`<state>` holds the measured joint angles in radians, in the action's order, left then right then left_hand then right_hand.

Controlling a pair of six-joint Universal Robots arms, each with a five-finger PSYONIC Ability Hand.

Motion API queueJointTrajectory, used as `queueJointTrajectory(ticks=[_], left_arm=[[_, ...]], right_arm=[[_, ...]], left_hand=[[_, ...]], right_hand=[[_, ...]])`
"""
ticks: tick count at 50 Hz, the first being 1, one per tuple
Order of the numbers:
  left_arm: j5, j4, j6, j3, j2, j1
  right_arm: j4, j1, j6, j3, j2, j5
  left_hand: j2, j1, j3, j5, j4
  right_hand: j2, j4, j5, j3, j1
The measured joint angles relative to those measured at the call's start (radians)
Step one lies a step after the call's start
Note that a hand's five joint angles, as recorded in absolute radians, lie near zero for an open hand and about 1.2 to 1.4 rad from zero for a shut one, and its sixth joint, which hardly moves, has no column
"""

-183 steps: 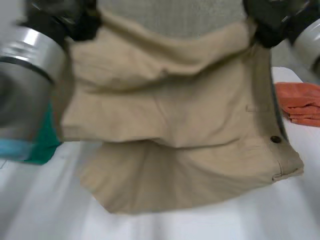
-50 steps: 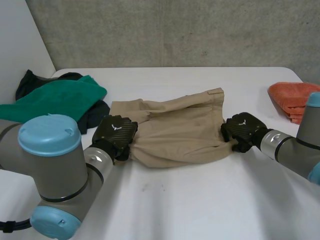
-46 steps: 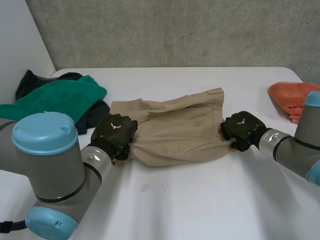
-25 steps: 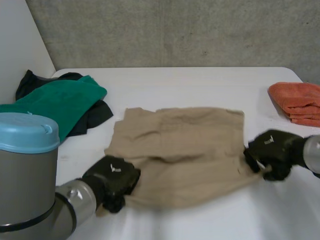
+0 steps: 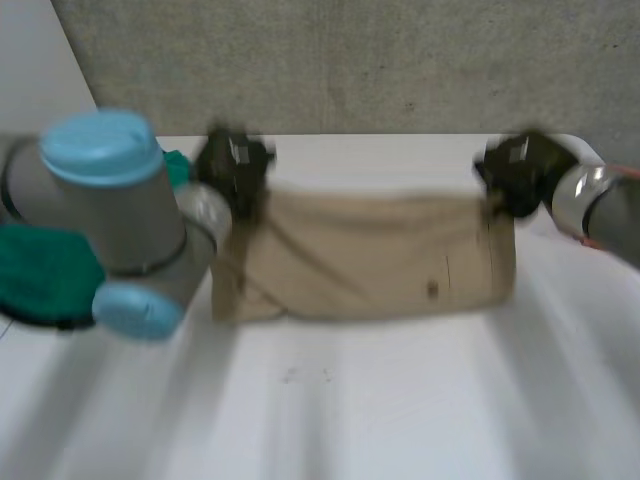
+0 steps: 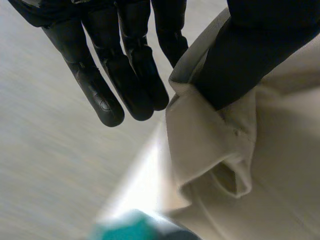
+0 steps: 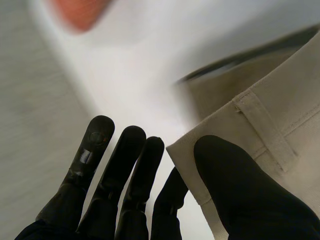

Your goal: Fold the laundry.

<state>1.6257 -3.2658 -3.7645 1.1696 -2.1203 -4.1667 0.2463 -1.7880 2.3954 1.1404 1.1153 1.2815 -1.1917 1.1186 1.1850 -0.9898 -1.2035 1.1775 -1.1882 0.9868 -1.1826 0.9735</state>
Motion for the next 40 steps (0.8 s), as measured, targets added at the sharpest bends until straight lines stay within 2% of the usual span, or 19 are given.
queueJointTrajectory(ticks=[2,5,7,9,13,15,22,29,30,31,35,40], left_arm=[[0.003,-0.082,-0.023,-0.063,0.0,-0.01],[-0.005,-0.317,-0.056,-0.172,0.012,-0.034],[-0.011,-0.395,-0.061,-0.197,0.017,-0.042],[-0.029,-0.538,-0.065,-0.232,0.03,-0.056],[-0.048,-0.643,-0.055,-0.245,0.039,-0.067],[-0.052,-0.655,-0.041,-0.233,0.04,-0.07],[-0.053,-0.598,0.0,-0.106,0.041,-0.072],[-0.049,-0.525,0.014,0.146,0.056,-0.056],[-0.05,-0.514,0.013,0.204,0.068,-0.045],[-0.051,-0.506,0.011,0.244,0.08,-0.036],[-0.056,-0.491,0.005,0.366,0.146,0.001],[-0.059,-0.482,-0.002,0.462,0.257,0.029]], right_arm=[[-0.081,-0.007,0.032,-0.048,0.004,0.013],[-0.325,-0.027,0.1,-0.139,0.014,0.065],[-0.408,-0.034,0.114,-0.158,0.016,0.085],[-0.566,-0.053,0.132,-0.184,0.021,0.126],[-0.703,-0.075,0.139,-0.199,0.019,0.163],[-0.734,-0.083,0.138,-0.199,0.015,0.174],[-0.715,-0.09,0.14,-0.149,0.006,0.175],[-0.585,-0.089,0.142,-0.028,-0.01,0.155],[-0.545,-0.088,0.143,0.0,-0.017,0.149],[-0.51,-0.088,0.143,0.022,-0.022,0.145],[-0.411,-0.087,0.144,0.073,-0.042,0.134],[-0.348,-0.087,0.153,0.091,-0.072,0.104]], left_hand=[[-0.003,0.0,0.003,0.0,0.0],[-0.004,0.0,0.005,0.0,0.0],[-0.004,0.0,0.005,0.0,0.0],[-0.004,0.008,0.005,0.0,0.0],[-0.004,0.009,0.005,-0.002,0.0],[-0.004,0.009,0.005,-0.011,0.0],[-0.007,0.009,0.009,-0.011,0.0],[-0.008,0.009,0.01,-0.011,0.0],[-0.008,0.009,0.01,-0.011,0.0],[-0.008,0.009,0.01,-0.011,0.0],[-0.008,0.009,0.01,-0.011,0.0],[-0.008,0.009,0.01,-0.011,0.0]], right_hand=[[0.0,0.0,0.0,0.0,0.0],[0.0,0.0,0.0,-0.001,0.0],[0.0,0.0,0.0,-0.001,0.0],[0.0,0.0,0.008,-0.001,0.023],[0.0,0.0,0.012,-0.001,0.028],[0.0,0.0,0.013,-0.001,0.028],[0.0,0.0,0.013,-0.001,0.028],[0.0,0.0,0.013,-0.001,0.028],[-0.109,0.112,-0.089,0.109,-0.06],[-0.109,0.112,-0.089,0.109,-0.06],[-0.875,0.87,-0.836,0.876,-0.708],[-0.955,0.953,-0.921,0.968,-0.77]])
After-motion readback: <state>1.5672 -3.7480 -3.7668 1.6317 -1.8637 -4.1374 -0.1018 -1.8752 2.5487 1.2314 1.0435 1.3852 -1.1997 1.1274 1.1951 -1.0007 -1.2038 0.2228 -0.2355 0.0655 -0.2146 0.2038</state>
